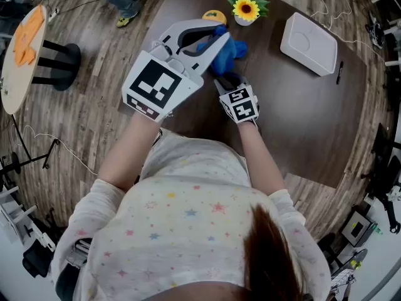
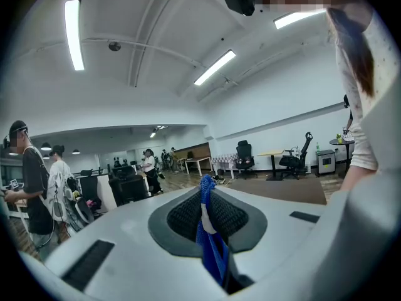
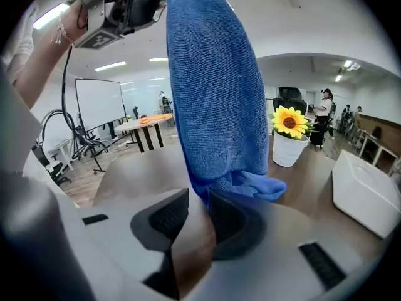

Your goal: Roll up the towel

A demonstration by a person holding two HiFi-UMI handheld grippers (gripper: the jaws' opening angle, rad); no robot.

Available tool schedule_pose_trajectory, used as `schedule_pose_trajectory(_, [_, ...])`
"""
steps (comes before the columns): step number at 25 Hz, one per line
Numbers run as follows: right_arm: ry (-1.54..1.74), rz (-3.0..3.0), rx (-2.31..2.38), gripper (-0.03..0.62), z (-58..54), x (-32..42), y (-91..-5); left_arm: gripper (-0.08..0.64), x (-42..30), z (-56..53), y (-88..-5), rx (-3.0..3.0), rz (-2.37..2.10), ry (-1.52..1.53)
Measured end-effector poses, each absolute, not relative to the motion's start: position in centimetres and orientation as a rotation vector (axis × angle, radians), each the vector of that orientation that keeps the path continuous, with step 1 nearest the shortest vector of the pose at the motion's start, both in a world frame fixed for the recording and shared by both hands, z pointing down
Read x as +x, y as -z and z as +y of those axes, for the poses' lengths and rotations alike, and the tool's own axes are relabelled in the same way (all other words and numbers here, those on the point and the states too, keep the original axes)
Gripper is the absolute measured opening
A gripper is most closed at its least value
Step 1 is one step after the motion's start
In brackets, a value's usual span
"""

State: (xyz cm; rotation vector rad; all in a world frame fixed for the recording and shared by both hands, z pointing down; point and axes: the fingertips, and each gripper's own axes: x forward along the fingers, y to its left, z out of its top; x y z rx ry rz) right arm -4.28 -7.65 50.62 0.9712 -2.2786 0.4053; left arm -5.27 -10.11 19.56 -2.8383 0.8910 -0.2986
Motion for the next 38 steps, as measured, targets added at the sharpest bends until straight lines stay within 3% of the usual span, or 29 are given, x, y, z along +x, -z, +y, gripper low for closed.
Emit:
schedule_pose_trajectory(3, [-0.414, -2.299, 1.031, 0.028, -8.3, -3.7, -49.8, 0.029, -5.6, -10.2, -18.8, -2.82, 0.896, 0.288])
schedule_pose_trajectory(5, [-0.406, -2.309, 1.046, 0.02, -8.4, -3.4, -49.2, 0.029, -6.0, -10.3, -18.6, -2.812, 0.907, 0.283])
schedule_pose_trajectory(11, [-0.349, -2.299, 1.138, 0.017, -8.5, 0.1, -46.1, 0.029, -8.4, -11.6, -17.9, -2.782, 1.001, 0.267])
schedule_pose_trajectory(27, [0.17, -2.282, 1.414, 0.015, -10.5, 8.9, -23.6, 0.031, -15.3, -15.2, -13.5, -2.611, 1.306, 0.138])
schedule_pose_trajectory(38, [0.354, -2.193, 1.371, 0.015, -8.3, 9.9, -19.0, 0.031, -17.2, -14.7, -16.8, -2.691, 1.433, 0.112])
